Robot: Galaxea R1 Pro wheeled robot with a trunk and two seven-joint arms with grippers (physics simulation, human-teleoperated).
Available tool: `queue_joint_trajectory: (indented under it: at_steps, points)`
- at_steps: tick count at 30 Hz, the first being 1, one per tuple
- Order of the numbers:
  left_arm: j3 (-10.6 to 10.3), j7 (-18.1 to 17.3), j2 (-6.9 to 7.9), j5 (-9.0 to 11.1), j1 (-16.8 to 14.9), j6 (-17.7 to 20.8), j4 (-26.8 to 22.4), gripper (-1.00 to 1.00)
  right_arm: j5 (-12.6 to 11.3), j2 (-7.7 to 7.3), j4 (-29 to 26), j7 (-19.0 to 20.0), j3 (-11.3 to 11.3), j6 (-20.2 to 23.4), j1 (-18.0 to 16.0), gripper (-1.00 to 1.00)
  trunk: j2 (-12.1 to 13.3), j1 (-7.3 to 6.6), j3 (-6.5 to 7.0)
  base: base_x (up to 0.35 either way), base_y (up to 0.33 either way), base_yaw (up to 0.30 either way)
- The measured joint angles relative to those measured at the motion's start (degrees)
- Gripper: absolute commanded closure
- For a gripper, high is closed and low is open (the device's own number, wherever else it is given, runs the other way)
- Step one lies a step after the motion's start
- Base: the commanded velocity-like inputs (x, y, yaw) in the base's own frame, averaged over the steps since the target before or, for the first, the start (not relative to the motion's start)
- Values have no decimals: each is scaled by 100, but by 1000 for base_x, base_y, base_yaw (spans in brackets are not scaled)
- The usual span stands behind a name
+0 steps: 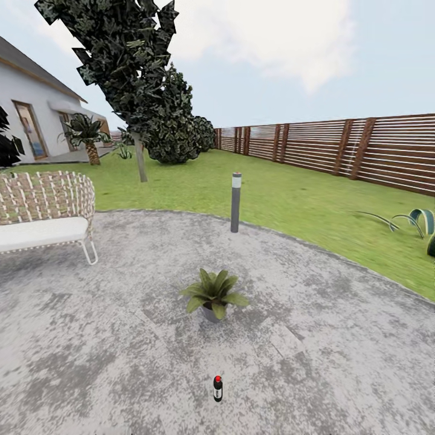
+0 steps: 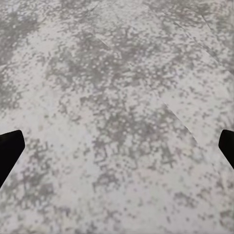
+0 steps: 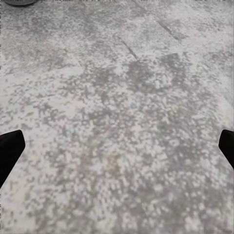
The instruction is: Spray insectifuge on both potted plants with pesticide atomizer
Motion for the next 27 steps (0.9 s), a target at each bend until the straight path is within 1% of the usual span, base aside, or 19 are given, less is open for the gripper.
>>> queue_joint_trajectory:
  at_steps: [5, 11, 27]
  points:
    - [0, -3, 0, 0, 1, 0, 0, -100, 0, 2, 17, 0, 0, 0, 0, -100, 0, 0, 0, 0, 0, -25]
    - [0, -2, 0, 5, -1, -1, 2, -100, 0, 2, 19, 1, 0, 0, 1, -100, 0, 0, 9, 0, 55, -239]
    - [-4, -7, -1, 0, -1, 0, 1, -100, 2, 2, 29, 6, 0, 0, 1, -100, 0, 0, 43, 0, 285, -290]
